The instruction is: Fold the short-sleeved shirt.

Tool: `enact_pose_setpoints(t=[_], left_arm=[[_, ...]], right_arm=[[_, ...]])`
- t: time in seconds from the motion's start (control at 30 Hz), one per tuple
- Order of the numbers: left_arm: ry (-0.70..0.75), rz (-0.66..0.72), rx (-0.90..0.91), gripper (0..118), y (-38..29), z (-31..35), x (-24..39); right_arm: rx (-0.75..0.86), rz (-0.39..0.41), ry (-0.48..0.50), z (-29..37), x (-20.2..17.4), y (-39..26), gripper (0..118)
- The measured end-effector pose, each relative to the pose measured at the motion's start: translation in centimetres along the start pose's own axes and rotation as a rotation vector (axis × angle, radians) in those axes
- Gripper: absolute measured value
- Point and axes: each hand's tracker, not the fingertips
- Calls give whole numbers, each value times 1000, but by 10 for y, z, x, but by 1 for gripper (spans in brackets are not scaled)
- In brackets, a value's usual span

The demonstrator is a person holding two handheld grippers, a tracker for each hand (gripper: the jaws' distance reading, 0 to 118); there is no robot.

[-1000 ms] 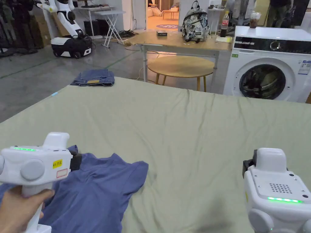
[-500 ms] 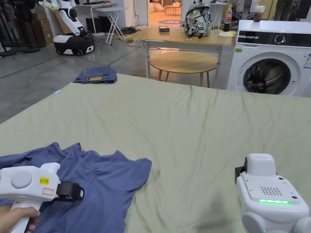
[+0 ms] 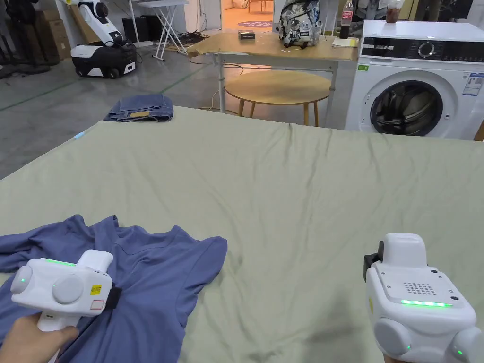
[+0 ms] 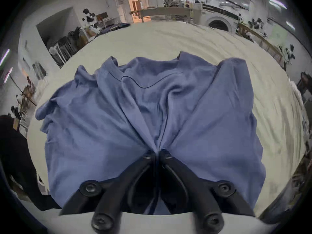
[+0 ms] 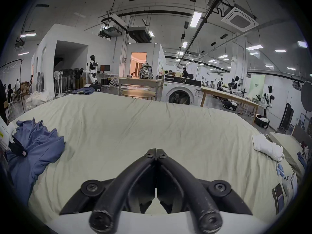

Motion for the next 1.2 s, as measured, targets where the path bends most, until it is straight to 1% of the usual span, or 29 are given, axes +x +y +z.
enact_pose_setpoints(t=[0.13, 0.17, 0.3, 0.43, 0.53, 0.67, 0.77, 0.97, 1.1, 1.2], left_arm=[[-28, 72, 127, 0, 7, 28, -7], [-56, 84, 153, 0, 12, 39, -9], [-75, 84, 243, 0, 30, 74, -10], [-126, 148, 396, 0, 62, 115, -14], [-158, 134, 491, 0, 93, 147, -4], [-200, 43, 559, 0, 134, 175, 22], [-270, -10, 604, 0, 157, 193, 54], [-421, -142, 666, 0, 192, 218, 160], [-537, -239, 659, 0, 199, 224, 232], [-611, -309, 615, 0, 208, 210, 293]], right_arm=[[14, -4, -6, 6, 5, 6, 0], [21, -6, -9, 7, 7, 8, 0], [38, -20, -18, 5, 13, 9, 0], [57, -36, -35, 12, 21, 21, 0], [69, -54, -46, 25, 29, 35, 0], [88, -61, -64, 27, 37, 28, 0], [100, -69, -78, 34, 47, 31, 0], [129, -99, -122, 51, 72, 36, 0], [146, -114, -166, 64, 94, 37, 0], [151, -126, -206, 74, 112, 35, 0]])
